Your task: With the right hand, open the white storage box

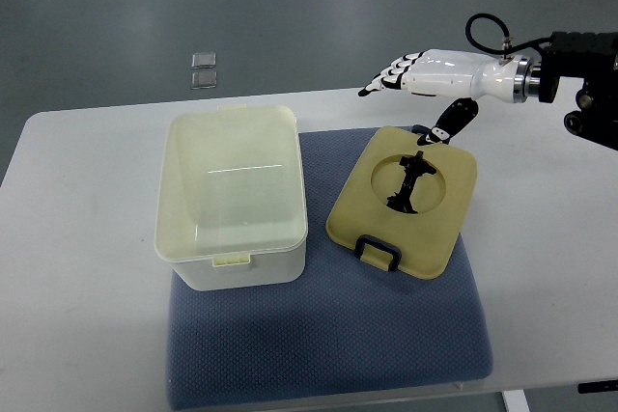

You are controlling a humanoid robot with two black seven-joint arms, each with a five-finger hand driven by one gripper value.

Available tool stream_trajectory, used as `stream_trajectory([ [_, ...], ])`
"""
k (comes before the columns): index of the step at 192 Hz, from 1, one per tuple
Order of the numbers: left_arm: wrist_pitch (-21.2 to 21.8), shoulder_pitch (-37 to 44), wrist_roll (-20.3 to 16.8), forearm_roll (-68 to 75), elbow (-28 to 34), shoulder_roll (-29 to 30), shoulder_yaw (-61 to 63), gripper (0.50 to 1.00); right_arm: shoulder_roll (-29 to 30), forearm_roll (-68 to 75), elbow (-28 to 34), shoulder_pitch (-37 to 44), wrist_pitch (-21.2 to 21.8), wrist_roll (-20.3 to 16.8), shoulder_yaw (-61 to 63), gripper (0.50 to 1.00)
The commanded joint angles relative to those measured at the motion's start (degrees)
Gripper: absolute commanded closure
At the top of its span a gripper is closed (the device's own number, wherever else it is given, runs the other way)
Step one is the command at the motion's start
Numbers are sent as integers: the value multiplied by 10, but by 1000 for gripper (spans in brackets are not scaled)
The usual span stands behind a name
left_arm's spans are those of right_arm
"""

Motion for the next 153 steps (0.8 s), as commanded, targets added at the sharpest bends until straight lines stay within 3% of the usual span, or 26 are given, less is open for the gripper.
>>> stream_trajectory([
  [1, 0, 0, 0, 0, 0, 0, 0, 500, 0, 130, -10, 6, 90, 0, 23, 609],
  [40, 0, 0, 0, 0, 0, 0, 0, 500, 0, 375, -36, -18, 192, 0, 80, 607],
  [56, 0, 0, 0, 0, 0, 0, 0, 500, 5, 413, -37, -54, 197, 0, 136, 609],
  [78, 0, 0, 0, 0, 0, 0, 0, 500, 33, 437, -51, -128, 180, -1, 268, 607],
  [102, 0, 0, 0, 0, 0, 0, 0, 500, 100, 432, -88, -202, 121, -103, 437, 607],
  [117, 0, 0, 0, 0, 0, 0, 0, 500, 133, 422, -112, -226, 90, -148, 507, 607],
  [133, 0, 0, 0, 0, 0, 0, 0, 500, 162, 385, -131, -239, 68, -177, 569, 607],
  [153, 0, 0, -1, 0, 0, 0, 0, 500, 193, 327, -152, -257, 62, -189, 632, 607],
])
